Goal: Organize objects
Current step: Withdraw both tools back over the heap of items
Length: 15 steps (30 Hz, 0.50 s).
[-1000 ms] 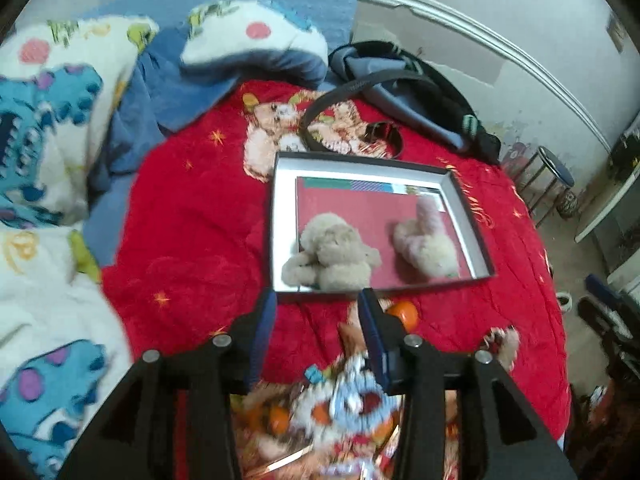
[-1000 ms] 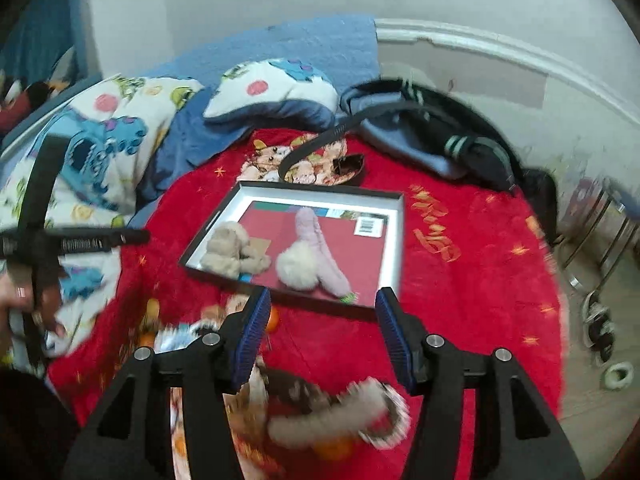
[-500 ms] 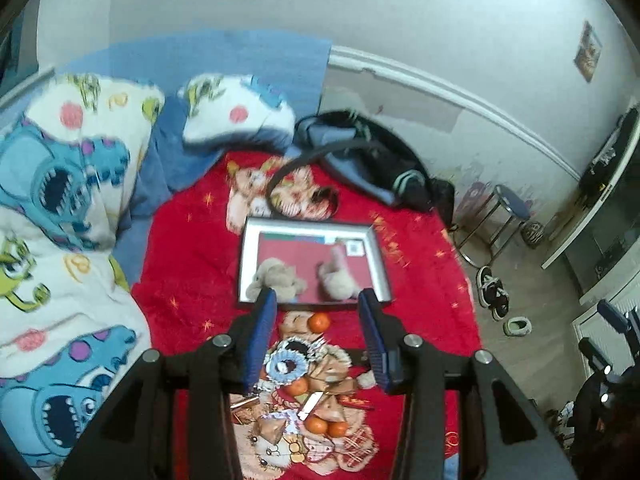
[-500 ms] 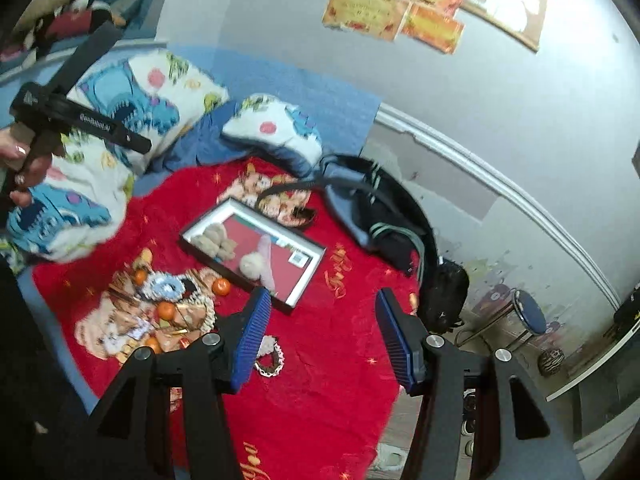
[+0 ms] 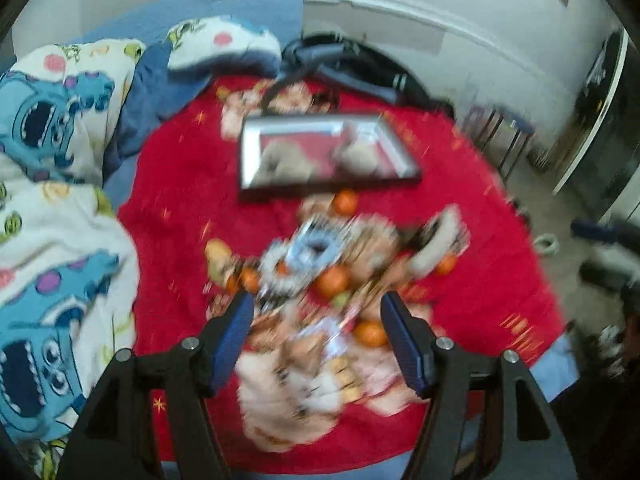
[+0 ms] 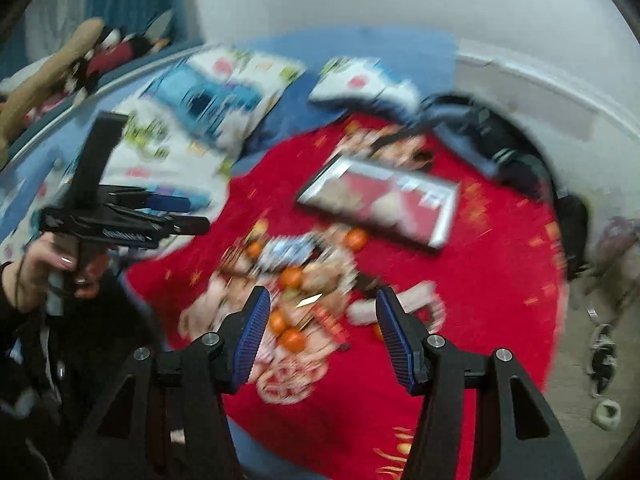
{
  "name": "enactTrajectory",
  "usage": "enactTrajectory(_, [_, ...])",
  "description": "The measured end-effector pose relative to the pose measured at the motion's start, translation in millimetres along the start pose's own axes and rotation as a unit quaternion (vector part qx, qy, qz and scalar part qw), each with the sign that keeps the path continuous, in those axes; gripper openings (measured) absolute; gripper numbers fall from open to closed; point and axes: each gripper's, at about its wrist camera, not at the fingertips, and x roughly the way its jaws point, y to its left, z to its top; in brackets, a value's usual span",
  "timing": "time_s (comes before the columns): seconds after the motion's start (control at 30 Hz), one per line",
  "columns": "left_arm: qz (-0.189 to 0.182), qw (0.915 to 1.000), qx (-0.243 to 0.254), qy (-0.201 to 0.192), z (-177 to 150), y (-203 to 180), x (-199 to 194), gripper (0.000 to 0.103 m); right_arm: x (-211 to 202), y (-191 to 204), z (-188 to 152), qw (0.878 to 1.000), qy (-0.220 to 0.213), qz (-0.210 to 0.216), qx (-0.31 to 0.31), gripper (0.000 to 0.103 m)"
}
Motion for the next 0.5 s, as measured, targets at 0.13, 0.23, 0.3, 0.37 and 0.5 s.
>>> enactTrajectory(0.13, [-0.003, 0.9990, 0.009, 0.044, -42.7, 7.1, 40.7, 0.065, 44.1, 6.6, -21.0, 0.999, 0.034, 0.035, -0.013, 0.055])
enactTrajectory(0.23, [-0.027, 0.9969, -0.018, 0.071, -47.1, 17.5, 57.7, 0.065, 80.0, 10.0, -32.9, 0.996, 0.068, 0.051, -0.018, 0.055])
enactTrajectory(0.3, [-0.038, 0.9961, -0.037, 0.070, -44.7, 24.7, 64.4, 0.065, 104.0, 11.5, -42.1, 0.994, 0.091, 0.060, -0.014, 0.055])
enactTrajectory(0.37, [-0.044, 0.9942, -0.049, 0.085, -44.9, 29.9, 73.4, 0.065, 126.2, 14.1, -48.8, 0.992, 0.107, 0.072, -0.007, 0.055])
enactTrajectory(0.5, [-0.070, 0.9868, -0.058, 0.134, -51.2, 32.3, 96.7, 0.065, 153.9, 23.8, -53.7, 0.988, 0.135, 0.063, -0.030, 0.055])
